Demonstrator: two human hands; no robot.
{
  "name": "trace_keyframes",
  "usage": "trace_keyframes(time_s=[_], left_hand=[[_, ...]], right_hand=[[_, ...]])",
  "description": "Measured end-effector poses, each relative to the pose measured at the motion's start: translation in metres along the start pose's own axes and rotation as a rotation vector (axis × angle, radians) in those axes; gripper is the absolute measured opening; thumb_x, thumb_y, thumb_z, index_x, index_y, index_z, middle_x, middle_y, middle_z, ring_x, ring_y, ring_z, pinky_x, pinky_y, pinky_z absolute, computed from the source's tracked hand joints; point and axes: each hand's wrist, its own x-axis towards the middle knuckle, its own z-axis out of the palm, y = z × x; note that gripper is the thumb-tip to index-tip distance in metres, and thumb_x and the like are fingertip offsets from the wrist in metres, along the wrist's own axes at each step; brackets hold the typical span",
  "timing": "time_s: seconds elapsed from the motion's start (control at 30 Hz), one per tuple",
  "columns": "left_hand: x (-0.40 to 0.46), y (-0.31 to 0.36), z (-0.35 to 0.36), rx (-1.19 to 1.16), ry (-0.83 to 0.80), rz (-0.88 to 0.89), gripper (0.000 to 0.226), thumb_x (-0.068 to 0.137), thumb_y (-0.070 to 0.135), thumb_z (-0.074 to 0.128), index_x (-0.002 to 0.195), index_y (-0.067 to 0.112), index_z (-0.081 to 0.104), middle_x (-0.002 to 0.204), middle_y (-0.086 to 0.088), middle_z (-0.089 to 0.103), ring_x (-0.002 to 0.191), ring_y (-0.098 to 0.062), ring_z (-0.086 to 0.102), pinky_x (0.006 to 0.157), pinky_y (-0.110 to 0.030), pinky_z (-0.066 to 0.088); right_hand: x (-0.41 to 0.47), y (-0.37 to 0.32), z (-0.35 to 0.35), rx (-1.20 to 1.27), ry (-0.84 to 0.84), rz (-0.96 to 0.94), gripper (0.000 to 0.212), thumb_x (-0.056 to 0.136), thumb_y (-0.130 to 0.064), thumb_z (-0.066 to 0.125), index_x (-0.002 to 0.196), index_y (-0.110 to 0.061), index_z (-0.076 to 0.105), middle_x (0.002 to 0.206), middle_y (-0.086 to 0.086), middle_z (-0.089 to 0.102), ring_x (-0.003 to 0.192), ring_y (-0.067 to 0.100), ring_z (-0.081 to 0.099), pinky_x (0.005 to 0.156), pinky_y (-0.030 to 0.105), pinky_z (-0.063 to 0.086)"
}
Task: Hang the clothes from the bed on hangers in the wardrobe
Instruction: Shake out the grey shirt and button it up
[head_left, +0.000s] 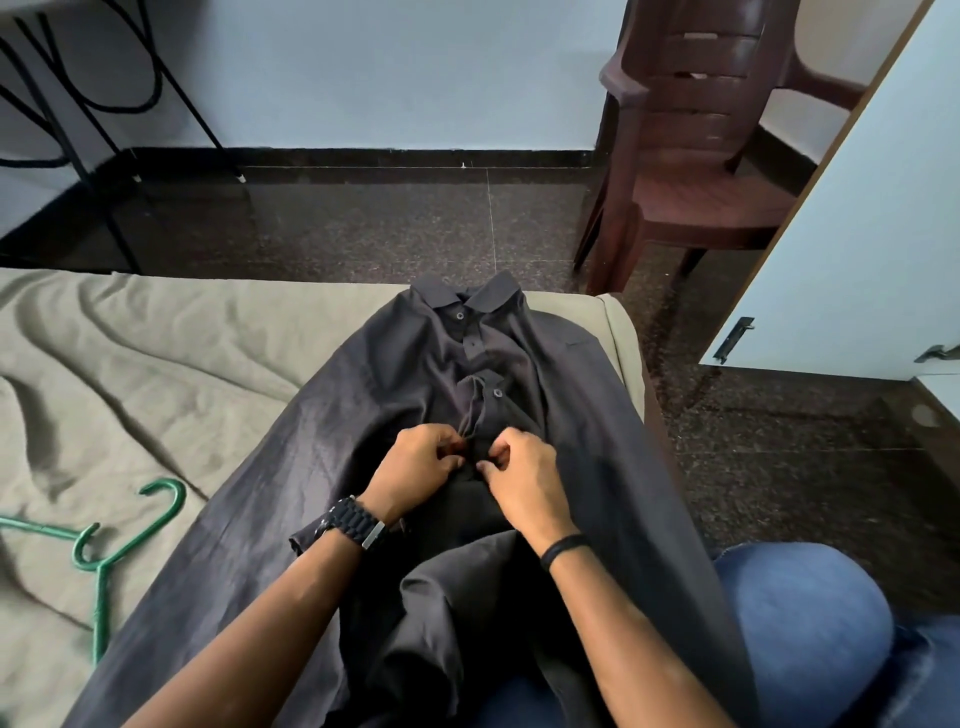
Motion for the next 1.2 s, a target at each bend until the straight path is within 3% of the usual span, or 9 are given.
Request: trace_keyframes(time_s=[0.17,0.33,0.43,0.5,0.6,0.73,0.9,1.0,1.2], left_hand=[[0.000,0.003,0.004,0.080,-0.021,0.006,0.020,0.085,0.017,0.067,0.104,0.018,0.069,0.100,-0.005,0.069,0.096,-0.019,0.062,0.083,-0.028,0.048],[-0.001,0.011,0.009,0.163,-0.041,0.044,0.018,0.085,0.025,0.065,0.103,0.026,0.065,0.097,0.003,0.067,0.093,-0.018,0.062,0.075,-0.029,0.046],[-0.002,0.013,0.007,0.193,-0.058,0.044,0.015,0.086,0.028,0.062,0.101,0.025,0.062,0.098,0.003,0.066,0.093,-0.020,0.061,0.076,-0.033,0.048],[-0.001,0.014,0.006,0.175,-0.064,0.032,0.015,0.087,0.028,0.064,0.100,0.021,0.062,0.097,0.002,0.066,0.092,-0.019,0.060,0.077,-0.033,0.048],[0.000,0.015,0.005,0.008,-0.018,-0.020,0.010,0.086,0.022,0.067,0.091,0.015,0.064,0.083,0.002,0.063,0.082,-0.013,0.058,0.073,-0.023,0.042],[-0.003,0.020,0.003,-0.302,0.009,-0.147,0.010,0.084,0.015,0.070,0.080,0.010,0.063,0.067,0.000,0.065,0.055,-0.003,0.060,0.056,-0.018,0.049],[-0.010,0.025,0.001,-0.617,-0.027,-0.224,0.011,0.086,0.008,0.068,0.079,0.008,0.060,0.067,-0.006,0.065,0.061,-0.012,0.065,0.056,-0.025,0.052],[-0.013,0.030,0.003,-0.673,-0.034,-0.240,0.007,0.088,0.005,0.062,0.082,0.005,0.060,0.071,-0.008,0.065,0.062,-0.013,0.064,0.057,-0.023,0.054],[-0.021,0.039,0.003,-0.751,-0.006,-0.240,0.009,0.091,0.005,0.060,0.082,0.006,0.058,0.067,-0.007,0.064,0.057,-0.010,0.063,0.050,-0.016,0.049]], right_hand=[[0.000,0.006,0.007,-0.114,-0.022,0.047,0.039,0.075,-0.034,0.080,0.096,-0.007,0.061,0.101,0.007,0.061,0.094,0.022,0.060,0.082,0.031,0.047],[0.000,0.007,0.010,-0.177,0.029,0.007,0.020,0.083,-0.020,0.067,0.095,-0.004,0.062,0.103,0.011,0.063,0.099,0.027,0.059,0.084,0.033,0.044],[0.000,0.008,0.005,-0.008,0.062,0.037,0.009,0.080,-0.013,0.064,0.085,-0.006,0.066,0.086,0.008,0.067,0.085,0.024,0.062,0.076,0.029,0.046],[-0.001,0.009,0.001,0.139,0.062,0.066,0.006,0.081,-0.011,0.064,0.084,-0.008,0.068,0.076,0.001,0.066,0.076,0.018,0.063,0.070,0.017,0.047],[0.000,0.010,-0.006,0.320,0.067,0.111,0.010,0.082,-0.006,0.062,0.088,-0.013,0.067,0.074,-0.006,0.064,0.070,0.006,0.060,0.062,0.002,0.039],[0.001,0.009,-0.011,0.478,0.092,0.145,0.018,0.082,0.000,0.056,0.082,-0.017,0.062,0.068,-0.008,0.062,0.058,-0.002,0.054,0.059,0.010,0.040],[0.002,0.002,-0.011,0.663,0.090,0.225,0.020,0.086,-0.018,0.061,0.073,-0.003,0.066,0.061,-0.007,0.065,0.059,-0.003,0.059,0.063,0.018,0.046],[-0.002,0.001,-0.011,0.602,0.054,0.160,0.032,0.079,-0.039,0.074,0.069,-0.009,0.065,0.057,-0.008,0.062,0.056,0.001,0.054,0.058,0.018,0.043],[-0.008,0.001,-0.014,0.427,0.092,0.030,0.014,0.076,-0.028,0.075,0.069,-0.018,0.068,0.061,-0.011,0.066,0.059,-0.002,0.061,0.058,0.010,0.045]])
